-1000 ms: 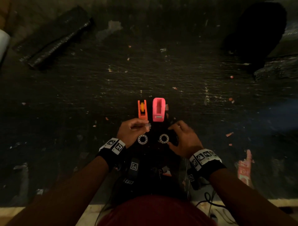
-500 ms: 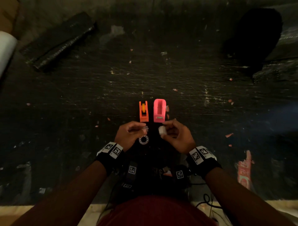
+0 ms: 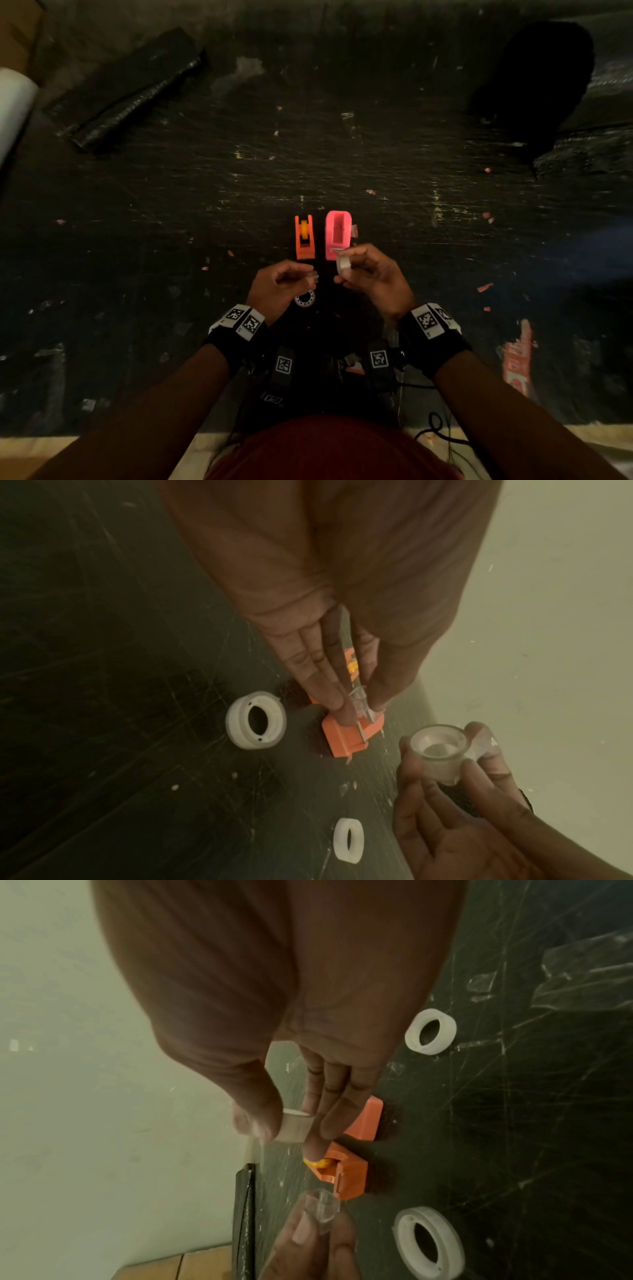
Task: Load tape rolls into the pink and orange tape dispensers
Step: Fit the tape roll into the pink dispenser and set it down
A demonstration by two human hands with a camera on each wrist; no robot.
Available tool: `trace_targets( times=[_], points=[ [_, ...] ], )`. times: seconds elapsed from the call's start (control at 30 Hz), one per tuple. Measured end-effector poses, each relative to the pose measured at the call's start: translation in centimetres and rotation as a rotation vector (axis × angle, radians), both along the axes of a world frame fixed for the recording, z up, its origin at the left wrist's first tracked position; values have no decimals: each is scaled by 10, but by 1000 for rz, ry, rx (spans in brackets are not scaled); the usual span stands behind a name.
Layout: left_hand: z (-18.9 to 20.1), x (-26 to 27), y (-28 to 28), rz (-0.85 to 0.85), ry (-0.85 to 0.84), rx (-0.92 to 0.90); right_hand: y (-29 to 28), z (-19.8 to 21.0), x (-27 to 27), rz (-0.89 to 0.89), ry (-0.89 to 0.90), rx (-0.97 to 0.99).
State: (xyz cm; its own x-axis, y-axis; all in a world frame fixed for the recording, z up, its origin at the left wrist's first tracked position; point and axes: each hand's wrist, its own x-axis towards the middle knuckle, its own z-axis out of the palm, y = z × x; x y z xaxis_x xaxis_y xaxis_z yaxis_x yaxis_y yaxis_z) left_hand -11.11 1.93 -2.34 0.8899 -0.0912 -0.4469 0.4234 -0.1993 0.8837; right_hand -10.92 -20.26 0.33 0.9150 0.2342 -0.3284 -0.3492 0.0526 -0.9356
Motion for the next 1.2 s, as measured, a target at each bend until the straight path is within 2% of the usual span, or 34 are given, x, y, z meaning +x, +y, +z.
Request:
trace_targets(
  times=[0.23,0.4,0.47,0.53,0.67,0.9,1.03,1.2],
  points=[
    [3,1,-2,18,2,-24,-1,-3,5,22,-23,-94],
    [10,11,-5,27,-40,-35,-8,-13,13,134,-46,-476],
    [12,16,-6,-18,-71,-29,-8,-10,16,191,-30,-550],
    [13,18,-9,-74,-93,-23,-5,-8,16,202,-60,-501],
    [16,18,-14,-165,-113,27,-2,-12,17,108,-72,-332],
    [23,19,-16,-118,-154,7,-5,-14,13,-5,67,7],
    [25,21,-18,-102,-187,-13,-7,-16,13,-28,65,48],
    [25,23,-23,-95,-218,48,-5,-17,13,-63,15,57]
  ],
)
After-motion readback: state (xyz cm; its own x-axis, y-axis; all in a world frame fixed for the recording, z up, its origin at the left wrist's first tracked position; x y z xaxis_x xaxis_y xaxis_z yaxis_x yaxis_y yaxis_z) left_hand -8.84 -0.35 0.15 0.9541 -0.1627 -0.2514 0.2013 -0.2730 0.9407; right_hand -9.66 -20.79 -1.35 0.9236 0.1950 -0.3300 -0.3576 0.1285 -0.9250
